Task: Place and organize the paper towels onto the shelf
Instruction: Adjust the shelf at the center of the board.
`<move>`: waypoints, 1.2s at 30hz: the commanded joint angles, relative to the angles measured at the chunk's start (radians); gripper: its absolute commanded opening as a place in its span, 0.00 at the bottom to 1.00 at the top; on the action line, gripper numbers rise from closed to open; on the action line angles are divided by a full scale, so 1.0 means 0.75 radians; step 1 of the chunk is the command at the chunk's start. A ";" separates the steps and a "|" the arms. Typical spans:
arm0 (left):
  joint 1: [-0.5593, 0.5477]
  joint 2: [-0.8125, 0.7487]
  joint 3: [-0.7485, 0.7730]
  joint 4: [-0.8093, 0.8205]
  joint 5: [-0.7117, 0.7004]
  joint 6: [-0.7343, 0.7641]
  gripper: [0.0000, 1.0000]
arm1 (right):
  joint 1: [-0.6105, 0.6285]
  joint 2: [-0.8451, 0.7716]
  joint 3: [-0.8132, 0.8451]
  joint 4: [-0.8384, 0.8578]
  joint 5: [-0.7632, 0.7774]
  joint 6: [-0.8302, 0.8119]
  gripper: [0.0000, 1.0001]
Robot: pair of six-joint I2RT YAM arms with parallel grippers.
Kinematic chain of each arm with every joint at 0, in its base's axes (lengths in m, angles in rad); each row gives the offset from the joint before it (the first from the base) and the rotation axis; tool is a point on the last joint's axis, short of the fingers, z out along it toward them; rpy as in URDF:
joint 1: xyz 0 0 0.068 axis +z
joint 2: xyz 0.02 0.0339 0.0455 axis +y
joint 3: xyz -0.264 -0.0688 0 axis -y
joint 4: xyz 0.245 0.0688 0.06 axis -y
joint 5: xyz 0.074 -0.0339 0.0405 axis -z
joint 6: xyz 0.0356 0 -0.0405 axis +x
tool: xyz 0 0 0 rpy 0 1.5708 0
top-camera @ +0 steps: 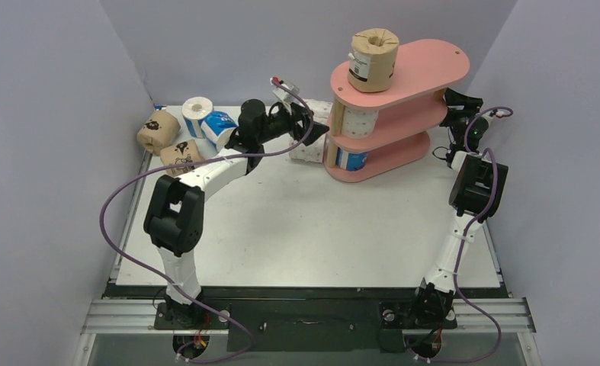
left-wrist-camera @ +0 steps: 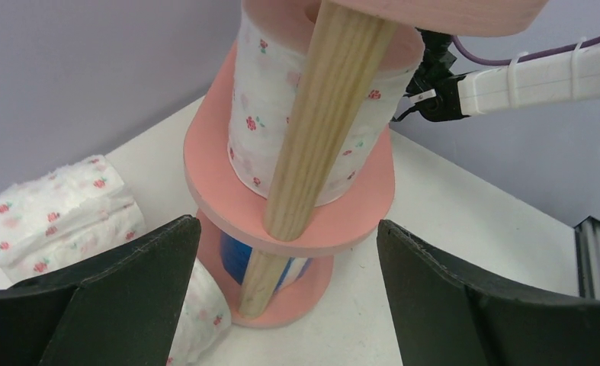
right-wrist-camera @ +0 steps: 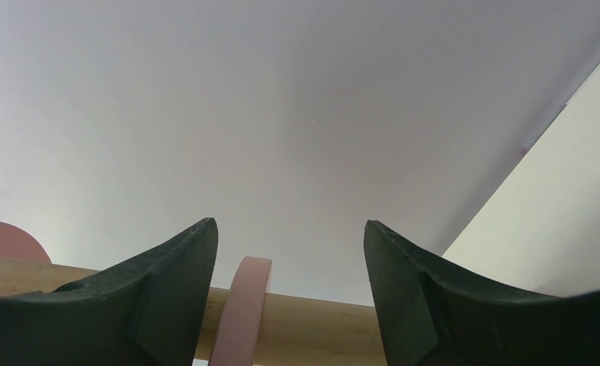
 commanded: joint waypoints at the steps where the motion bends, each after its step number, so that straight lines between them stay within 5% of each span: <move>1: -0.018 0.051 0.142 0.057 0.084 0.180 0.85 | 0.054 -0.069 0.001 0.124 -0.041 0.012 0.66; 15: -0.078 0.262 0.381 0.084 0.136 0.206 0.75 | 0.054 -0.082 -0.022 0.168 -0.030 0.045 0.66; 25: -0.080 0.311 0.420 0.067 0.168 0.209 0.48 | 0.064 -0.071 -0.054 0.197 -0.021 0.061 0.65; 36: -0.076 0.283 0.382 0.078 0.164 0.226 0.06 | 0.072 -0.119 -0.129 0.219 -0.002 0.059 0.65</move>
